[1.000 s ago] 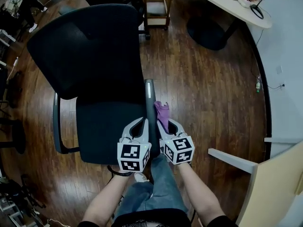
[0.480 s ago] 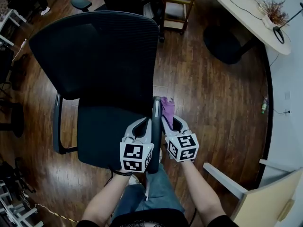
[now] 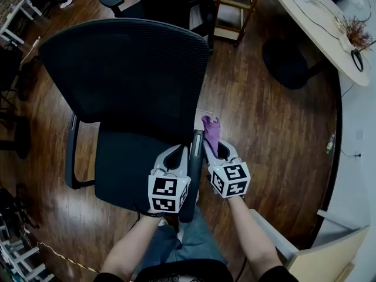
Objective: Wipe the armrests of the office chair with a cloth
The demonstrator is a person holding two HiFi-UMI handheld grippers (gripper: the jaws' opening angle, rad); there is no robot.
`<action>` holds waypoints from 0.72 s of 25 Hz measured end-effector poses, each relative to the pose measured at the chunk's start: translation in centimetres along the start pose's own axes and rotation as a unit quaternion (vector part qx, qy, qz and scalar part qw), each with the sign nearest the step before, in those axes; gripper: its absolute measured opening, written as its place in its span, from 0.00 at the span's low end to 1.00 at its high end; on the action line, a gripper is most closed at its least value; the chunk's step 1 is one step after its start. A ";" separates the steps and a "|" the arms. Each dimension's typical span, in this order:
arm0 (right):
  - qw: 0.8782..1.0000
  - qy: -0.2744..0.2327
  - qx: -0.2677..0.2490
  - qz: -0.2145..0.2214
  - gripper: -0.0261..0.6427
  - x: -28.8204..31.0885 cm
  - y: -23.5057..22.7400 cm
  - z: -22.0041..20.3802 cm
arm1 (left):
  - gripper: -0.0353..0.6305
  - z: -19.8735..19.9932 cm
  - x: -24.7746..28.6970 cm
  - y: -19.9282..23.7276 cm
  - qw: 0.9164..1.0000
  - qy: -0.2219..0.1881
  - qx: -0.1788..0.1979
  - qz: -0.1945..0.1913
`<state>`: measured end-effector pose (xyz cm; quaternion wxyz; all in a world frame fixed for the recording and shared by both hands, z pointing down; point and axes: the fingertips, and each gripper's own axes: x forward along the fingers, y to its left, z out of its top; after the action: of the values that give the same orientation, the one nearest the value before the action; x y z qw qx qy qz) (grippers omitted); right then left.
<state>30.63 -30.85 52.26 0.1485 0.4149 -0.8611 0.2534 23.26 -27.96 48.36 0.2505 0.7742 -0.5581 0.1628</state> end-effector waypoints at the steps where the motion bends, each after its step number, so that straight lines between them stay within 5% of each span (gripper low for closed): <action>1: 1.000 0.001 -0.002 0.000 0.15 0.0 0.0 0.0 | 0.06 0.0 0.0 0.1 1.000 0.001 -0.001 0.001; 18: 0.995 -0.084 -0.013 -0.046 0.15 -3.1 6.9 6.2 | 0.06 3.0 -2.8 1.9 0.998 -0.019 0.024 -0.050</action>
<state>26.79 -28.72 43.60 0.0929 0.4723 -0.8535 0.1996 20.45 -27.93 44.83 0.2291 0.8098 -0.5193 0.1483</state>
